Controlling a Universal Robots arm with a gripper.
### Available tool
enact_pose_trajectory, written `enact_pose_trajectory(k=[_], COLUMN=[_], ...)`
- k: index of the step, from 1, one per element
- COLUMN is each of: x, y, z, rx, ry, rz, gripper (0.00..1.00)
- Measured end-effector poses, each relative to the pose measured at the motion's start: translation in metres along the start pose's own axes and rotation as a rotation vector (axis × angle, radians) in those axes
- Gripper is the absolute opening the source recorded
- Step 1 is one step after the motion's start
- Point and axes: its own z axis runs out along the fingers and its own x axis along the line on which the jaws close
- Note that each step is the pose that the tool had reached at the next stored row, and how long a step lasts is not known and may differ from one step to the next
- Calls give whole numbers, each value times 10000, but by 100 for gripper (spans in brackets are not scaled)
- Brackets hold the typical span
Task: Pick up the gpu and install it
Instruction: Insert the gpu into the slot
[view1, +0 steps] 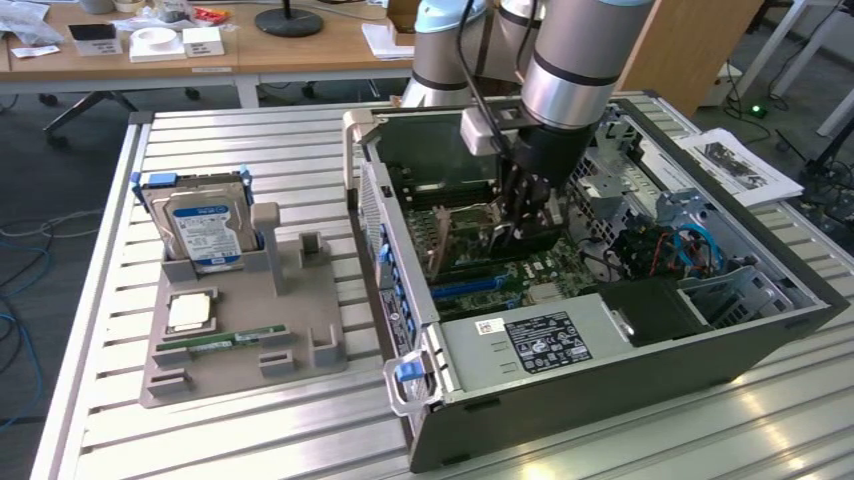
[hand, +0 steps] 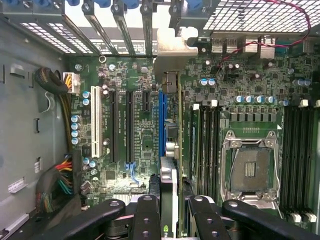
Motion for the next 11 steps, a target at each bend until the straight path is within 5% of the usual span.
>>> enact_pose_trajectory(k=[11], x=[1], y=[39], z=[18], rx=[7], ry=[0], rz=[-1], gripper=[27])
